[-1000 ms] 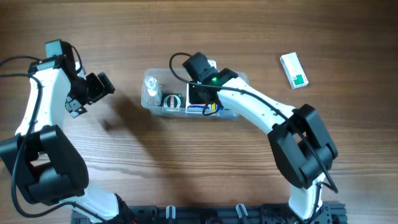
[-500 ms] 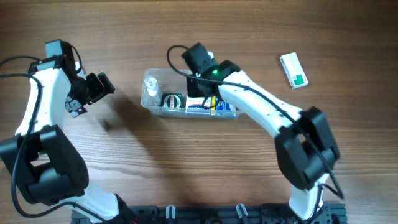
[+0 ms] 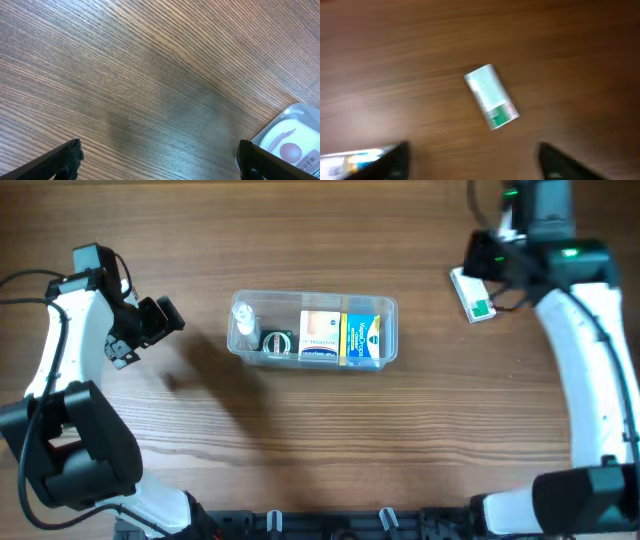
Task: Pack container
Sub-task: 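Move right gripper to the white-green medicine box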
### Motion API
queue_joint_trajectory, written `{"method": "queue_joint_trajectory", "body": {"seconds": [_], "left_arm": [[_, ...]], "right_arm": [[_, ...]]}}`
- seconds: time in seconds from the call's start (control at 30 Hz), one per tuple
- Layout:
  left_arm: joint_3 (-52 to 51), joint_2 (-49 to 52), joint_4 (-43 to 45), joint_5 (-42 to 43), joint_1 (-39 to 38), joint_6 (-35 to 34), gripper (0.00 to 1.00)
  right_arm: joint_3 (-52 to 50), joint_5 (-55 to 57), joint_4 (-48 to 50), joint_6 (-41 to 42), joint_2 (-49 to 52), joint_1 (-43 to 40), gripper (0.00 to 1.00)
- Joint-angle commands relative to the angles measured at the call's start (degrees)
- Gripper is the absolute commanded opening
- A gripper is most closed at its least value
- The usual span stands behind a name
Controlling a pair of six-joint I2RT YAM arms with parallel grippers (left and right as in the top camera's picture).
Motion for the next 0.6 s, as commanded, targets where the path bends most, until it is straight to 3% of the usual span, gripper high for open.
{"method": "queue_joint_trajectory", "body": {"seconds": [0.0, 0.3, 0.57], "left_arm": [[-0.3, -1.5, 0.0, -0.1, 0.1, -0.5, 1.00], [-0.4, -1.5, 0.0, -0.1, 0.1, -0.5, 1.00], [-0.3, -1.5, 0.0, -0.1, 0.1, -0.5, 1.00]], "right_arm": [[0.1, -5.6, 2.5, -12.8, 4.6, -6.3, 0.94], [0.1, -13.2, 5.2, -36.8, 20.5, -10.3, 0.97], [0.1, -16.7, 9.0, -41.1, 26.8, -10.2, 0.96]]}}
